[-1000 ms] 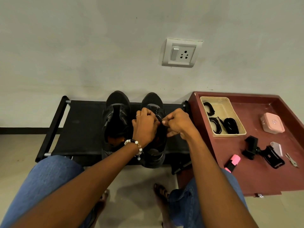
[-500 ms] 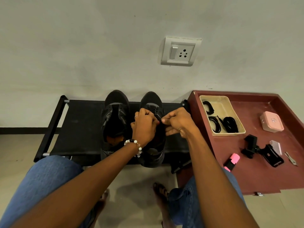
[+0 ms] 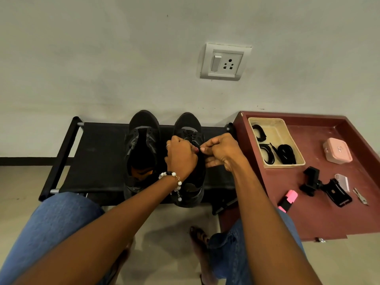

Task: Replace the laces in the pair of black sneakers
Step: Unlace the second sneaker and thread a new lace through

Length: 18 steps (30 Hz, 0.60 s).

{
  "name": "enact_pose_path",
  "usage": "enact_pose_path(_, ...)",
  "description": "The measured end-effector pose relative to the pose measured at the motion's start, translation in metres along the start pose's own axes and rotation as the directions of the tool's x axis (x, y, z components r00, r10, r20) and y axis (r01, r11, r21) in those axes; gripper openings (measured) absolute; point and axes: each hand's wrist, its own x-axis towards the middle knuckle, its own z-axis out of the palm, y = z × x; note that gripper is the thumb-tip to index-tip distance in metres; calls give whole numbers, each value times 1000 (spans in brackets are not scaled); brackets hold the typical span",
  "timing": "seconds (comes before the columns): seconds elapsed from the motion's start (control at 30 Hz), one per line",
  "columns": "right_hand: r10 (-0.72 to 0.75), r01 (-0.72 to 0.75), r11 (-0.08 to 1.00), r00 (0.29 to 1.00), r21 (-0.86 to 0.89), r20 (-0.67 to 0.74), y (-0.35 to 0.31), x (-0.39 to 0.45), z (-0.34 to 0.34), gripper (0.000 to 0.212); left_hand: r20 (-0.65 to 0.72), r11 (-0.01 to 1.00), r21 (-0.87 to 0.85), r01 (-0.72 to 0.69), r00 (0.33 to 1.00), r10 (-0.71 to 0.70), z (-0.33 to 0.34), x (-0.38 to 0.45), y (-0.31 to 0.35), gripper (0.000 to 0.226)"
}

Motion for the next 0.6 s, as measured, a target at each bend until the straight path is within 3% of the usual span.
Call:
enact_pose_path(0.27,63,-63,997,998,39,-12,4,10,11,12,-51,989,-148,10,999,-17,1,3,-7,8)
enact_pose_path(0.4,5,-5,1000,990,1,-144,3,13,17,18,-42,990,-125,-63,997,58,-3,2,-12,12)
enact_pose_path(0.5,-2,48,971,981,234,-195,-4,10,15,27,-6,994,7,-107,994,107,-8,-1,-15,30)
enact_pose_path(0.6,-38,117,862,985,493,-168,-12,3,6,25,-39,991,-12,-136,990,136,-8,-2,-19,32)
